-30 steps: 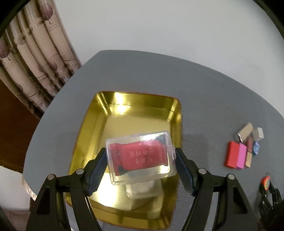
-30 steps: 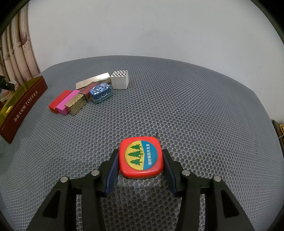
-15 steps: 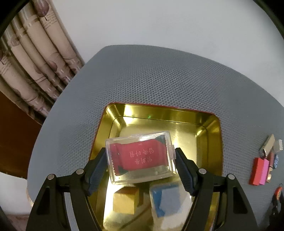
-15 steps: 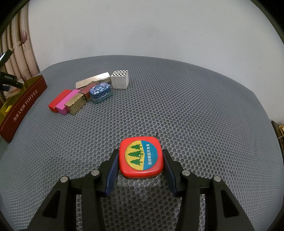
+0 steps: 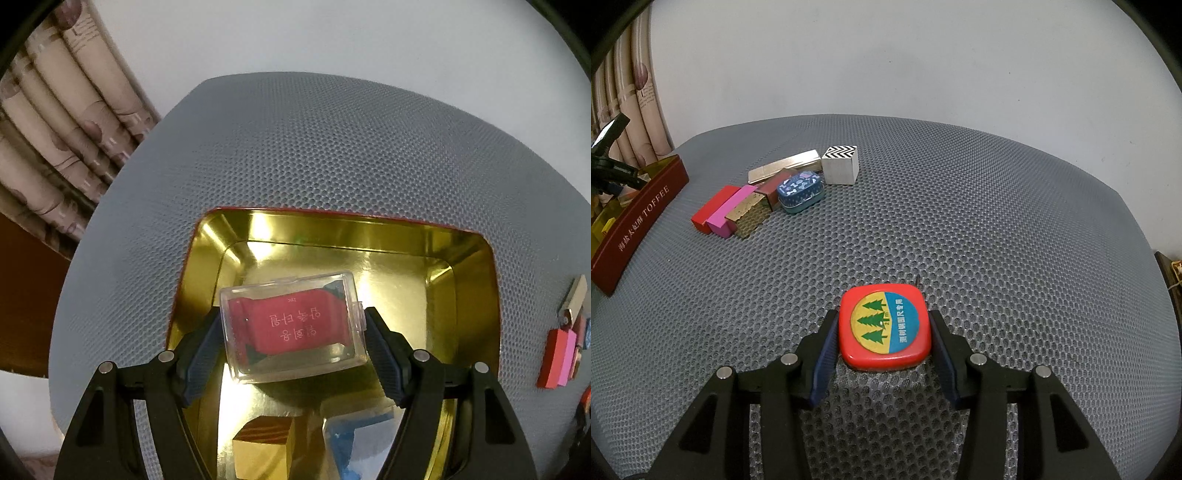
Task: Organize rigid objects
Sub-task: 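Carry the clear red-item box into the tin with the left gripper, then open the left gripper to release the red-item box and lift away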
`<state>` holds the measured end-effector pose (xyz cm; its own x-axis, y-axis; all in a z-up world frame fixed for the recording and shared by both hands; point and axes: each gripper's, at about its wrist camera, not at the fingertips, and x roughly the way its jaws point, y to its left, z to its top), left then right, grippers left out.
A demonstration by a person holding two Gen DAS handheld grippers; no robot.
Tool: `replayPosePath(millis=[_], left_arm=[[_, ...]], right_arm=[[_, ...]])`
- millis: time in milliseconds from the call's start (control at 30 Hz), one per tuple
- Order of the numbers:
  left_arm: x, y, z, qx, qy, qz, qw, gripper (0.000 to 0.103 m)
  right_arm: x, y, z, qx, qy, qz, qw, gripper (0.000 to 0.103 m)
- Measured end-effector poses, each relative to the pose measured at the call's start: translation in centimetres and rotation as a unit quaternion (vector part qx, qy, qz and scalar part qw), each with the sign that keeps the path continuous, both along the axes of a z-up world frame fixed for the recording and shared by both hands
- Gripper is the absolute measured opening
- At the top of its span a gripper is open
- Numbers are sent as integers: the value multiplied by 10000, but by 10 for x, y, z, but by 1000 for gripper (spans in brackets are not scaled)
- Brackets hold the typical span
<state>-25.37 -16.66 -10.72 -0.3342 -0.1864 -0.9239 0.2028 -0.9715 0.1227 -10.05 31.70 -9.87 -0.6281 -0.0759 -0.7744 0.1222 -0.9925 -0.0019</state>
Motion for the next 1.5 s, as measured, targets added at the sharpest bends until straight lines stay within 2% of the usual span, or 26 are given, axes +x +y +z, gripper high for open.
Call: replayPosePath(millis=[933,1333,1500], left_arm=[[-3,-11,-9,96,-62,103,9999,73],[17,-6,21,270,214,107,9993,74],[40,3,38,152,440,99,9989,74]], right_arm=[[-1,6,-1,23,-2,-9,10000,48],[-1,8,-1,32,-3,-12,10000,48],[-3,11,-2,34,-4,-13,10000,48]])
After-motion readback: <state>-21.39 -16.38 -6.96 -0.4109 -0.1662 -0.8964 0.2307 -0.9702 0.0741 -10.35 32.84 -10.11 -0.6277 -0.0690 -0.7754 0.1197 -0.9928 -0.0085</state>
